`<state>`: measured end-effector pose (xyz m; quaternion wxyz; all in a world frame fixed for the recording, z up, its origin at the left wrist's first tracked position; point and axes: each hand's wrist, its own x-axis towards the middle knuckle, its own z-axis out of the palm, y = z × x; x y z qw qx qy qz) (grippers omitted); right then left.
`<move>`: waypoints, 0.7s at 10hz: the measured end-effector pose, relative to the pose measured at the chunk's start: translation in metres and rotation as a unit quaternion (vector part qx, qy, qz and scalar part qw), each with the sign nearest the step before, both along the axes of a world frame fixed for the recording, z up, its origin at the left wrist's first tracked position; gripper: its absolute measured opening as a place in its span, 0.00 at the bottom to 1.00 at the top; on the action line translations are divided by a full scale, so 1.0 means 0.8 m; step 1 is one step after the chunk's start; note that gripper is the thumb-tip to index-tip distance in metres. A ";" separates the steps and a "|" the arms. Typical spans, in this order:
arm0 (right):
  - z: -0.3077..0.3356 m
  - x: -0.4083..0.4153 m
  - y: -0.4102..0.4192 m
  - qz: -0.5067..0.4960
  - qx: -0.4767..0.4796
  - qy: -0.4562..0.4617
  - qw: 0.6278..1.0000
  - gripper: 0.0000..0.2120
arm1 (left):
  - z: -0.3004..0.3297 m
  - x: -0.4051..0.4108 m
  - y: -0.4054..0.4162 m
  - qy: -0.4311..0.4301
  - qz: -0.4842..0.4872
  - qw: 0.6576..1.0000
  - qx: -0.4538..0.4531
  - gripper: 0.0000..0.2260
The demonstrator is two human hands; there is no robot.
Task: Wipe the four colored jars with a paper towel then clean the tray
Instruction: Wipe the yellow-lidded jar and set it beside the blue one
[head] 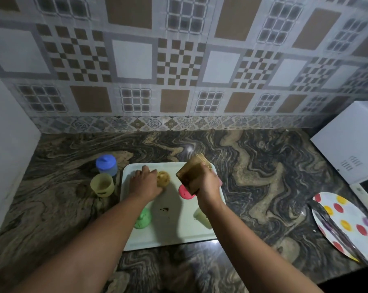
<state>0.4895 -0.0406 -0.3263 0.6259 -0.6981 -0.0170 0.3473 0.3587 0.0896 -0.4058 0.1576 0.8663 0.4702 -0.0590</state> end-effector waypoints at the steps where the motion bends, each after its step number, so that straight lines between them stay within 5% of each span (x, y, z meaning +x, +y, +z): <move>1: 0.001 0.002 -0.003 0.034 0.024 -0.010 0.999 0.16 | -0.006 0.000 0.000 -0.036 0.011 0.999 0.005 0.24; 2: -0.009 0.007 -0.003 0.054 0.047 -0.041 0.997 0.16 | -0.002 -0.001 -0.006 -0.134 0.037 0.990 -0.022 0.25; 3: -0.011 0.001 -0.008 0.079 0.069 -0.079 0.991 0.12 | 0.016 -0.007 -0.019 -0.294 0.101 0.943 -0.117 0.24; 5: -0.013 -0.033 -0.012 0.209 0.082 -0.153 0.962 0.12 | 0.059 -0.013 -0.048 -0.486 0.246 0.798 -0.257 0.28; 7: -0.022 -0.056 -0.010 0.262 0.111 -0.212 0.935 0.15 | 0.072 -0.032 -0.070 -0.595 0.293 0.669 -0.335 0.31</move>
